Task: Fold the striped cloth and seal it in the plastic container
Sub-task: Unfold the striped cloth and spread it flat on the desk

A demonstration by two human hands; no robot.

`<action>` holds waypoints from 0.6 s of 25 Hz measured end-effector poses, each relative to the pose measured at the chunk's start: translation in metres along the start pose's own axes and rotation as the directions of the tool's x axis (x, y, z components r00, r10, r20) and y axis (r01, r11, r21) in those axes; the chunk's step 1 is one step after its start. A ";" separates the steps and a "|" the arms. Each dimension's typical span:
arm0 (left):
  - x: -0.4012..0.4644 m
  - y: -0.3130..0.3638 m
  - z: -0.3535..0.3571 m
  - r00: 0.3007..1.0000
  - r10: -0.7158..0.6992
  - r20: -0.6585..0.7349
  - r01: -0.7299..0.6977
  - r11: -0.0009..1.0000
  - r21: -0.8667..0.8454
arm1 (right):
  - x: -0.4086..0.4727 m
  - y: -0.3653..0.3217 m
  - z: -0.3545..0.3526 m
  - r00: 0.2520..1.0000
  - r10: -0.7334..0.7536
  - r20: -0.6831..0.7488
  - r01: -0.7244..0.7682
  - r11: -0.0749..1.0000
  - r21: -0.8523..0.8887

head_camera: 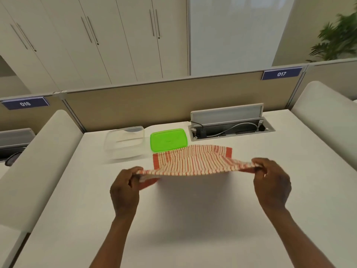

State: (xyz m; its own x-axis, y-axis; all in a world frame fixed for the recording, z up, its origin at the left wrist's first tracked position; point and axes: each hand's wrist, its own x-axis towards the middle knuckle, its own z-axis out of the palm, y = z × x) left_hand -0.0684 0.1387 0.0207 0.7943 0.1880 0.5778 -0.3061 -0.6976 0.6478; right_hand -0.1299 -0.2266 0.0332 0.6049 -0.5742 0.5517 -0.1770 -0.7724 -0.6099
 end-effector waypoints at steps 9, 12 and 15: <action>-0.015 -0.052 0.012 0.944 -0.214 0.252 0.239 0.969 -0.069 | -0.027 0.034 0.016 0.974 0.115 0.195 -0.108 0.993 -0.046; 0.001 -0.060 0.020 0.918 -0.268 0.291 0.302 0.950 -0.076 | -0.013 0.041 0.030 0.958 0.184 0.220 -0.175 0.983 -0.062; 0.020 -0.070 0.032 0.872 -0.350 0.343 0.395 0.916 -0.069 | 0.005 0.049 0.047 0.943 0.227 0.243 -0.210 0.973 -0.092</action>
State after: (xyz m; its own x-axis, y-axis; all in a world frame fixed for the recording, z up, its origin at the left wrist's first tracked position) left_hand -0.0144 0.1694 -0.0292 0.9795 0.1709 0.1063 -0.0027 -0.5166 0.8562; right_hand -0.0990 -0.2549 -0.0206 0.7191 -0.6507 0.2440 -0.3705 -0.6560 -0.6575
